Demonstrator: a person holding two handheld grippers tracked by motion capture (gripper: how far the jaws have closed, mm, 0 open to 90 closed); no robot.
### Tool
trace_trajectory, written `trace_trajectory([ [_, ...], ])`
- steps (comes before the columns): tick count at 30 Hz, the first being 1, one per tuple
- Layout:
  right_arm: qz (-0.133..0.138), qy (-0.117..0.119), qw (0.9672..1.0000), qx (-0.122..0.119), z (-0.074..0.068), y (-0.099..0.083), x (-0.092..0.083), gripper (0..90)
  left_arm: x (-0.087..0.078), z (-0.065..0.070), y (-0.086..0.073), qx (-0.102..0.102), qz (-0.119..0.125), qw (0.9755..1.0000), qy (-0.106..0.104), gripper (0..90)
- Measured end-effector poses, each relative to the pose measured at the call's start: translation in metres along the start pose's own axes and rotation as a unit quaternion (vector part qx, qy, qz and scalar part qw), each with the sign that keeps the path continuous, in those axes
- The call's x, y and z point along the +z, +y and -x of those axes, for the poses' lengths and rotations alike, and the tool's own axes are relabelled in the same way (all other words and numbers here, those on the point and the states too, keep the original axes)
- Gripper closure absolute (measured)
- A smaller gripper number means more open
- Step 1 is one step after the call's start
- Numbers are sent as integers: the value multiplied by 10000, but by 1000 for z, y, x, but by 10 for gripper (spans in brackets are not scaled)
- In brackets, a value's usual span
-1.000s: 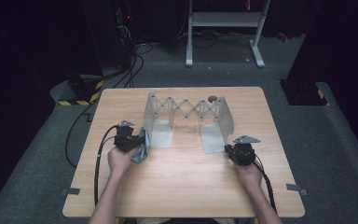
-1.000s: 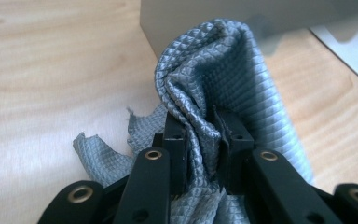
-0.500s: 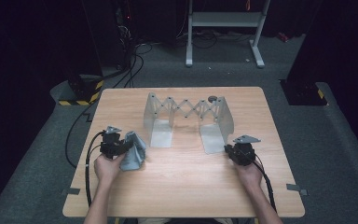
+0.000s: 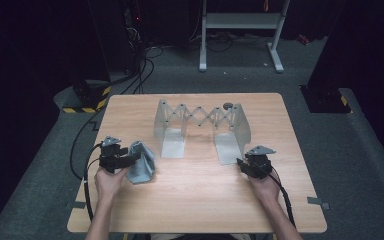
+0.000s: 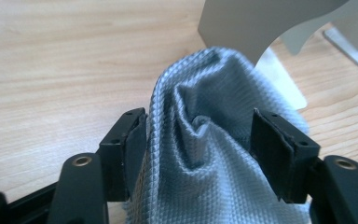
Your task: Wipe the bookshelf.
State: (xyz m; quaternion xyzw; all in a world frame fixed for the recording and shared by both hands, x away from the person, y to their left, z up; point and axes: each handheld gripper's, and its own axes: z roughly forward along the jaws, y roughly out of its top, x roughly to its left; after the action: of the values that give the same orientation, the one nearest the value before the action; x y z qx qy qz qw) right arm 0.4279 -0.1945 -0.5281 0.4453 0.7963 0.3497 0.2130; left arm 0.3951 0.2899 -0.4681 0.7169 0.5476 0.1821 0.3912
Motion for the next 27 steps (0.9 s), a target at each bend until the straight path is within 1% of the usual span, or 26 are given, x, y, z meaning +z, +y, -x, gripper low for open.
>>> trace_trajectory([
  [3, 4, -1, 10000, 10, 0, 0, 0, 565, -7, 4, 3, 8, 104, 9999, -61, 354],
  [7, -2, -20, 10000, 39, 0, 0, 1, 560, -14, 12, 5, 115, 206, 9997, -33, 343],
  [10, -1, -28, 10000, 48, -1, 1, 1, 550, -14, 17, 7, 188, 172, 9997, -54, 329],
  [14, -8, -4, 10000, 42, -1, 1, 1, 528, -14, 25, 12, 303, 242, 9992, -114, 325],
  [16, -23, 10, 10000, 21, -1, 2, 2, 484, -12, 31, 14, 405, 305, 9986, -130, 323],
  [17, -32, 25, 10000, 31, -1, 2, 3, 460, -10, 34, 14, 450, 345, 9983, -142, 323],
  [19, -41, 36, 10000, 27, 0, 2, 3, 445, -5, 39, 16, 547, 350, 9978, -130, 323],
  [20, -45, 51, 10000, 57, 0, 2, 3, 443, -1, 43, 16, 556, 336, 9978, -120, 322],
  [22, -41, 60, 10000, 31, 2, 2, 2, 439, 5, 46, 16, 526, 298, 9980, -167, 322],
  [23, -44, 72, 10000, 21, 2, 2, 2, 440, 10, 50, 16, 552, 242, 9980, -164, 322],
  [25, -56, 118, 9999, -27, 3, 0, 0, 464, 17, 56, 15, 598, 190, 9980, -118, 322],
  [26, -76, 128, 9999, -7, 5, -1, -2, 486, 20, 58, 14, 607, 174, 9980, -99, 322],
  [27, -86, 130, 9999, 18, 6, -1, -4, 503, 27, 62, 13, 589, 127, 9982, -23, 322],
])
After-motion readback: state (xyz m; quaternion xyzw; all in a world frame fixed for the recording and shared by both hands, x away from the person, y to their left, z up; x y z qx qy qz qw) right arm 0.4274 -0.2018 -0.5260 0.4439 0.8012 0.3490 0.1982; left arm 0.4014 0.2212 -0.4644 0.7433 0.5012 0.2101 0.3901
